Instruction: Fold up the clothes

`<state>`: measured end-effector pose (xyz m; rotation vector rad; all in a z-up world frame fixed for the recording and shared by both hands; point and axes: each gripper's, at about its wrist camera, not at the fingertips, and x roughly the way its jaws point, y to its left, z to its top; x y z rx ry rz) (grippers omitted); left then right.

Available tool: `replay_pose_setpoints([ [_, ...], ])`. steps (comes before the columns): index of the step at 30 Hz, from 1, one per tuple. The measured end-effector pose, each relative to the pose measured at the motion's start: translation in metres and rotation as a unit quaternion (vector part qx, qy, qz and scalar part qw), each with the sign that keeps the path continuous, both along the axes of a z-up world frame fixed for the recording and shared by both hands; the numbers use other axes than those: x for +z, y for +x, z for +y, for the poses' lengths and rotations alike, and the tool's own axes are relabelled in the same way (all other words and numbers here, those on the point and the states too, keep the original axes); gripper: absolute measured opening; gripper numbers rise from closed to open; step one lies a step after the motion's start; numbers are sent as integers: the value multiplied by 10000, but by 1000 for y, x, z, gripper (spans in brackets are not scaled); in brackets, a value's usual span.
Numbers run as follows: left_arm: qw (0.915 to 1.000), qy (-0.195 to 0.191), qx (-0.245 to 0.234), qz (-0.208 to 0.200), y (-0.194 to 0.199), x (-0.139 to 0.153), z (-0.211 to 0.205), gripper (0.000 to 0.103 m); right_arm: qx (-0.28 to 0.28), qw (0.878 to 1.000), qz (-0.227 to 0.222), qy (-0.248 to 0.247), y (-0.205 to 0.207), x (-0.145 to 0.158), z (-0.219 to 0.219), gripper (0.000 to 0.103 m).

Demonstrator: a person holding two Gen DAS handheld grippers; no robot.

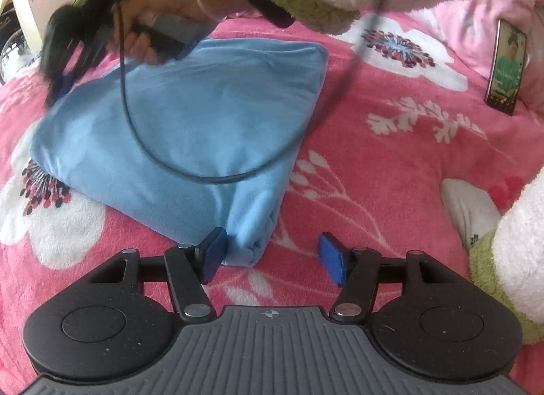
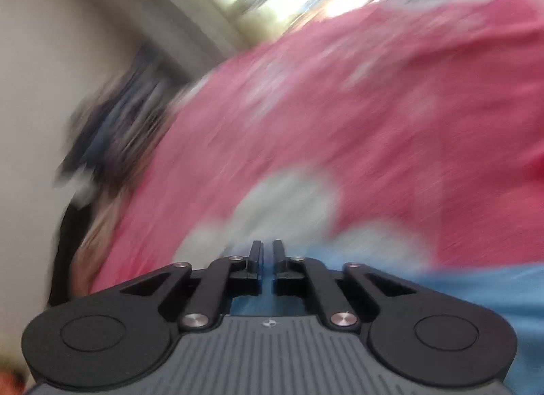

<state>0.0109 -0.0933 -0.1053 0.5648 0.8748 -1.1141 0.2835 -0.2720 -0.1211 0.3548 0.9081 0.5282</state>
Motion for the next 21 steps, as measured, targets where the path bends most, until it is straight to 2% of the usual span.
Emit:
replay_pose_setpoints([
  [1,10000,-35,15,30,1,2,2,60,-177,9998,-93,-60,-2,7,-10,13],
  [4,9998,-142,62,121,5,6,6,60,-113,9988,-469,23,-34,40,-35,13],
  [8,9972,-697,289,-1,12,25,25,60,662,9901,-1073,-612,-114,76,-43,19],
  [10,9972,-724,188,-16,12,22,20,60,1060,9816,-1184,-1060,-150,74,-35,19],
  [13,9971,-765,36,-38,12,18,13,60,1173,9726,-1133,-1657,-199,53,-20,19],
  [15,9974,-712,-95,-50,9,12,6,60,873,9756,-995,-1751,-225,36,-29,18],
  [17,9981,-591,-169,12,5,4,3,60,317,9774,-848,-1912,-243,19,-49,17],
  [18,9983,-560,-162,35,3,1,3,60,30,9797,-798,-1836,-250,14,-65,16],
  [19,9985,-530,-155,58,1,-1,3,60,-240,9809,-768,-1770,-254,11,-80,12],
  [21,9984,-535,-107,123,3,0,7,60,-701,9787,-658,-1811,-261,12,-106,12],
])
